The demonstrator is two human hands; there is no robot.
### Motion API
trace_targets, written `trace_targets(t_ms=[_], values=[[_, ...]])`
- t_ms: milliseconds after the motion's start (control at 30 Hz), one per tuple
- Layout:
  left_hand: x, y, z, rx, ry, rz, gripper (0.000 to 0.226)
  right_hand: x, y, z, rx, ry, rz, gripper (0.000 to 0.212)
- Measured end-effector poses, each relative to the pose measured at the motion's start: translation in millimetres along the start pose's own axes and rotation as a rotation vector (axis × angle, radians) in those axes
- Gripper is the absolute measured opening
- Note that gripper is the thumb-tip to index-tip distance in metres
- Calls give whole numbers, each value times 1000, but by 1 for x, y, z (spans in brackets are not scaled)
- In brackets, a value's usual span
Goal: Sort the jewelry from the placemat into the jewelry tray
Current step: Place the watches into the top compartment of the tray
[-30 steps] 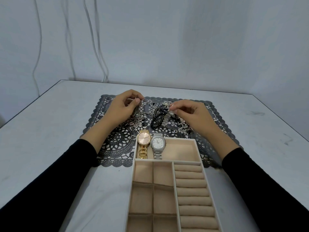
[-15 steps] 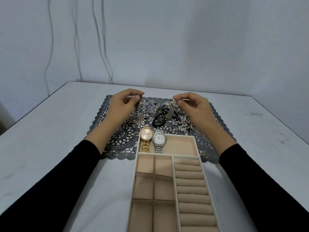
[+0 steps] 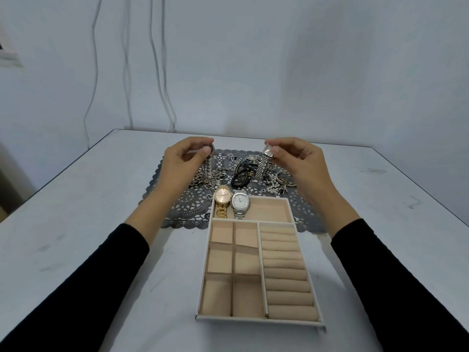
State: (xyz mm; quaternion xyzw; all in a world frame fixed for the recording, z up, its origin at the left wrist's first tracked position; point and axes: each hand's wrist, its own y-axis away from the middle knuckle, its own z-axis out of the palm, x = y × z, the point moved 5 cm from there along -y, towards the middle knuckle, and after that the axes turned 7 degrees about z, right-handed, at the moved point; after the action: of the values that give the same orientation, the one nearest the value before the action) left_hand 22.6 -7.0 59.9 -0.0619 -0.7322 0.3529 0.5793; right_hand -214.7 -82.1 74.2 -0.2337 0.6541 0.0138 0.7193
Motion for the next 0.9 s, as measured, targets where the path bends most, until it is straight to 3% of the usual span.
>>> trace_targets(t_ms=[300, 500, 900], values=[[11, 21, -13, 36, 12, -3, 21, -8, 21, 0, -94, -31, 51, 15], [9, 25, -15, 50, 16, -10, 23, -6, 34, 1, -225, 105, 86, 17], [6, 28, -5, 22, 34, -37, 24, 1, 50, 18, -305, 72, 155, 21]])
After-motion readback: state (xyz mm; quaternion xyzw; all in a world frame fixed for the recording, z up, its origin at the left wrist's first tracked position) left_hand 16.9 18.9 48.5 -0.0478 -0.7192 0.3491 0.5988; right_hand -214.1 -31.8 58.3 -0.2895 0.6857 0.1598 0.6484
